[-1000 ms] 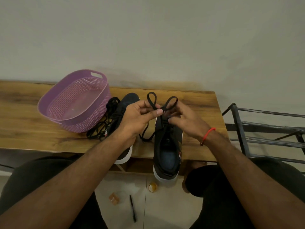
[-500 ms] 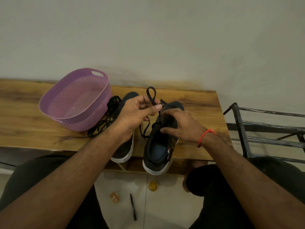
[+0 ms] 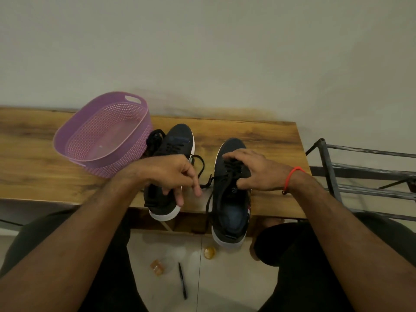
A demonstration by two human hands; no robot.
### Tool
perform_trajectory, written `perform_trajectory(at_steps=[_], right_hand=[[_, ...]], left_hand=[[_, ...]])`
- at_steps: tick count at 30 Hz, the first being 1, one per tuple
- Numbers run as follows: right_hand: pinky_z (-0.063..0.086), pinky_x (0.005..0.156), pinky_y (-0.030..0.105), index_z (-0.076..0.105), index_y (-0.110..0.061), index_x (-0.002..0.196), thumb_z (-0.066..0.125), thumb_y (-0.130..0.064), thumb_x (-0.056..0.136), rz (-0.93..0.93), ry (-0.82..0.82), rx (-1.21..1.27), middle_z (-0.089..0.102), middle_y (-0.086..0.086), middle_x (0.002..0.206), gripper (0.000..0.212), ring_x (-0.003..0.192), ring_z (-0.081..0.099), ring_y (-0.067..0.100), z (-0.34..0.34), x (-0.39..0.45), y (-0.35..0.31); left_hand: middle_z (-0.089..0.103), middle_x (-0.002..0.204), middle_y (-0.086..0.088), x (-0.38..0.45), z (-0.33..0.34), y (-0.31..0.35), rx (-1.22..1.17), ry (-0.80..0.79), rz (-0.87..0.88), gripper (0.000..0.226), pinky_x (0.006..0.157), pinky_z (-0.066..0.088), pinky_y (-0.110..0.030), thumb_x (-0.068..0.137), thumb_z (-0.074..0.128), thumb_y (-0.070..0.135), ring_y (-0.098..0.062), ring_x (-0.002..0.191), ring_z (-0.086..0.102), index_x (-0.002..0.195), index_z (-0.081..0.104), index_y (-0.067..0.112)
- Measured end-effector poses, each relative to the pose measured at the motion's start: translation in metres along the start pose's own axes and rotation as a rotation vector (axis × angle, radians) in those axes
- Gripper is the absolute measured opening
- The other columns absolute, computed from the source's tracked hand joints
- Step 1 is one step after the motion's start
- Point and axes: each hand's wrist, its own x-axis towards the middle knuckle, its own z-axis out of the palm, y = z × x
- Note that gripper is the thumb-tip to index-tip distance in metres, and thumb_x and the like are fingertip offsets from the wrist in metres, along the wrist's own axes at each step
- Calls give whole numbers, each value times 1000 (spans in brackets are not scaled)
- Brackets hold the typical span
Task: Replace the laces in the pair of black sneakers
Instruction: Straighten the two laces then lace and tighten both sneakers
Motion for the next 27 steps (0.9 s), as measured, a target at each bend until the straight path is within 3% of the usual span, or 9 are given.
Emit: perform_trajectory(at_steps=[3,5,8,12,15,20,24,27], right_hand=[[32,115,49,31,-30,151,70,-27,85,-4,6,-1,33,2,152,77,139,29,24,0,0,0],[33,115,48,32,-31,151,70,-27,85,-5,19,1,34,2,151,76,138,30,23,1,0,-1],[34,115,47,34,-31,150,70,-27,86,-9,42,15,35,1,151,73,138,32,22,1,0,-1],[33,115,50,33,-33,150,68,-28,87,-1,49,21,33,1,153,72,140,29,24,1,0,2],[33,114,51,33,-35,150,69,-32,86,0,41,4,34,2,153,73,140,30,26,2,1,2],[35,110,54,35,-39,145,70,-52,84,84,44,-42,34,2,148,72,137,31,28,0,0,9],[40,102,52,45,-40,115,70,-64,75,171,80,-84,40,-3,125,53,121,37,23,0,-2,10],[49,92,47,48,-34,100,68,-68,75,186,52,-55,54,-4,108,46,106,50,22,1,0,12]], left_hand=[[66,104,8,15,20,4,208,381,-8,17,46,46,-16,102,54,12,-6,60,72,107,69,21],[64,111,5,26,34,7,298,529,-7,22,59,57,-23,99,61,11,-7,58,71,118,65,23],[63,121,-6,40,54,12,417,573,-33,42,82,61,-38,90,69,3,-20,91,71,127,61,20],[60,110,-8,58,62,15,419,710,-42,17,78,58,-43,98,60,15,-29,98,66,116,61,14],[58,110,-9,68,60,19,416,710,-147,18,72,50,-39,103,56,27,-31,99,64,111,59,11],[54,120,-13,76,64,25,498,629,-228,19,74,47,-38,99,56,9,-34,109,62,117,57,8],[55,117,-14,78,65,23,502,632,-215,15,73,46,-38,101,53,11,-34,107,62,114,58,6],[55,114,-15,77,67,19,497,660,-192,12,71,46,-39,102,52,10,-36,105,63,111,57,5]])
